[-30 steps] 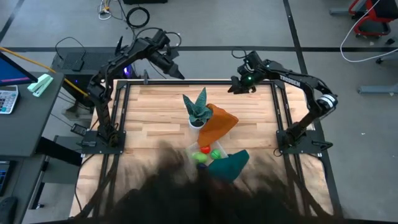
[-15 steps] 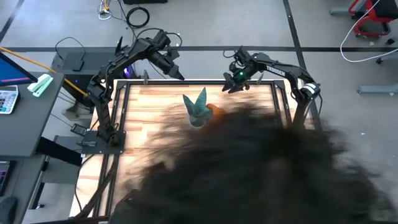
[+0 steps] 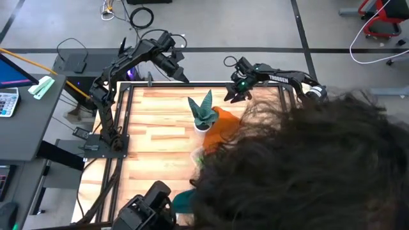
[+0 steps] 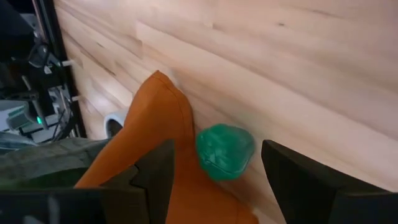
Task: Pick and placing Produce into tupperware
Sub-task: Put the green bell pepper into the transparent bin
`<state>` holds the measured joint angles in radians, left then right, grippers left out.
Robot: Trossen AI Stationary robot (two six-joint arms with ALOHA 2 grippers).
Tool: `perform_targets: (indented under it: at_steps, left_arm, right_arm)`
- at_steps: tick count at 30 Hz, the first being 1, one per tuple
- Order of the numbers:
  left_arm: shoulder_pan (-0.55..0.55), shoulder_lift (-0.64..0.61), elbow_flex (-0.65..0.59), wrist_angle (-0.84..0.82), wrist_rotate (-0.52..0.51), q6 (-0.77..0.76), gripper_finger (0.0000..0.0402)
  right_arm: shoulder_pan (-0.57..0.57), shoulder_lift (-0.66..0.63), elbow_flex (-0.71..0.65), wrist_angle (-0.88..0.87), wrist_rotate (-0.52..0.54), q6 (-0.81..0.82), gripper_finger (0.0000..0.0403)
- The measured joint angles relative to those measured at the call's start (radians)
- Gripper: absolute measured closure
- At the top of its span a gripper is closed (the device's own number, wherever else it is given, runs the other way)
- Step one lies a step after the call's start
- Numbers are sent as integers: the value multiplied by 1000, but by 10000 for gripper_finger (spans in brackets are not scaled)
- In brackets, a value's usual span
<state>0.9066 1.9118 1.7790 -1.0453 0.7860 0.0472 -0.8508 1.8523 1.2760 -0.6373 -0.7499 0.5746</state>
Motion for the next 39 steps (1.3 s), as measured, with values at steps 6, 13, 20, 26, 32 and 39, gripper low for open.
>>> perform_targets:
  at_steps: [6,13,20,26,32,39]
  left_arm:
    - [-1,0,0,0,0,-17,211]
    - [-1,0,0,0,0,-17,207]
    - [-1,0,0,0,0,-10,208]
    - [0,0,0,0,0,-17,207]
    - [0,0,0,0,-2,-15,212]
    - [0,0,0,0,-8,-15,212]
  right_arm:
    - [38,2,-12,17,30,-3,201]
    - [49,5,-12,13,30,33,201]
    - [62,27,-12,15,74,2,190]
    - [107,50,-12,17,92,-42,166]
    - [126,50,-12,25,138,-132,125]
    - [156,50,-12,25,179,-228,66]
